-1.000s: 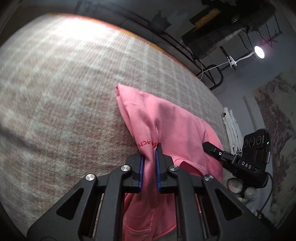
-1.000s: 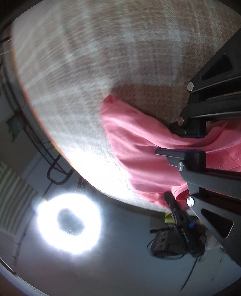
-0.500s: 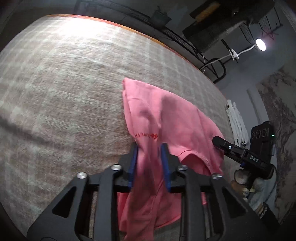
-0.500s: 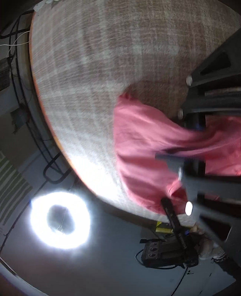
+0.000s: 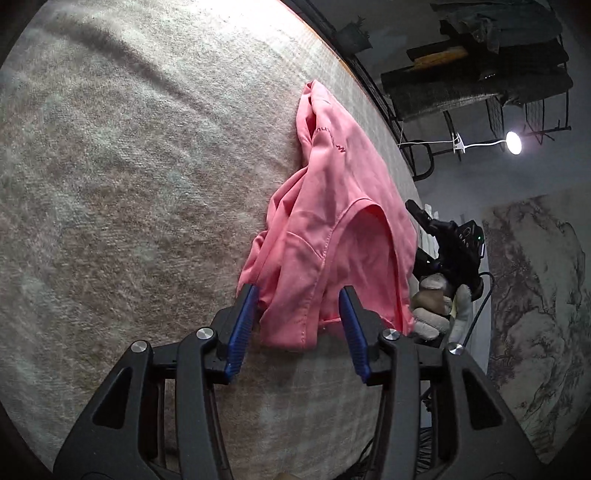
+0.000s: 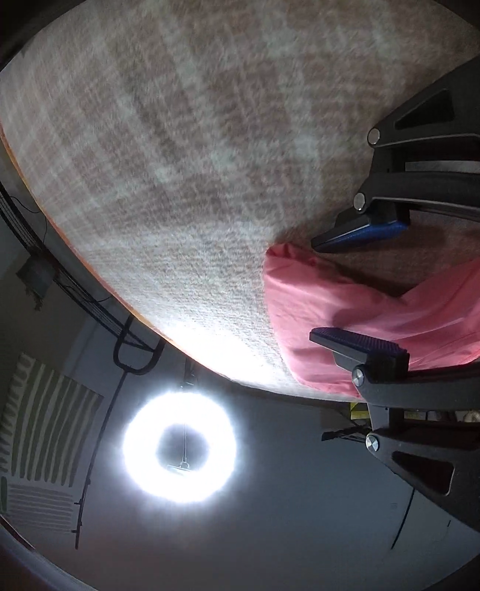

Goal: Fold small clothes
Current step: 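Regrip the folded shirt with both grippers and lift it off the bed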

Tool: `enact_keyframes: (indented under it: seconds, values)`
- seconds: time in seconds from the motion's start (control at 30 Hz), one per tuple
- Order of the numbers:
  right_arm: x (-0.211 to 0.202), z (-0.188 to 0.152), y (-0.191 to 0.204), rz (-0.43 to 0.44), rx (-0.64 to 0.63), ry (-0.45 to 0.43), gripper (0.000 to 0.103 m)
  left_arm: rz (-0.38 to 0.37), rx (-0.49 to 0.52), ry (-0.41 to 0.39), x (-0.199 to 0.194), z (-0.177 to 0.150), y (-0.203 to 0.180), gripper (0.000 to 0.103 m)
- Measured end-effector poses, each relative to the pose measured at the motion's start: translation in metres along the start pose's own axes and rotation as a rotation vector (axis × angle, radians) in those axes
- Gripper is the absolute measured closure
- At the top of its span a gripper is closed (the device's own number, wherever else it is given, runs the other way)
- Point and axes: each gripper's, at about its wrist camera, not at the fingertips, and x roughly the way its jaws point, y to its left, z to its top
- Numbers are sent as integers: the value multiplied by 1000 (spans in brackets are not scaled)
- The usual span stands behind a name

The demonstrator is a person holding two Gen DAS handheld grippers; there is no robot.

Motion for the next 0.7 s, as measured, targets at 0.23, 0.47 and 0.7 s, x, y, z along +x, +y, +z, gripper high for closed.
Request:
enact_keyframes:
  seconds: [0.23, 0.47, 0.7]
  values:
    - [24, 8, 13, 21, -5, -11, 66, 28, 84, -38, 12, 4, -13, 57]
    - [38, 20, 27, -33, -15, -26, 98, -74, 100, -2, 8, 1, -32, 94]
    - [8, 23, 82, -78, -205, -77, 100, -125, 182, -30, -8, 2, -70, 96]
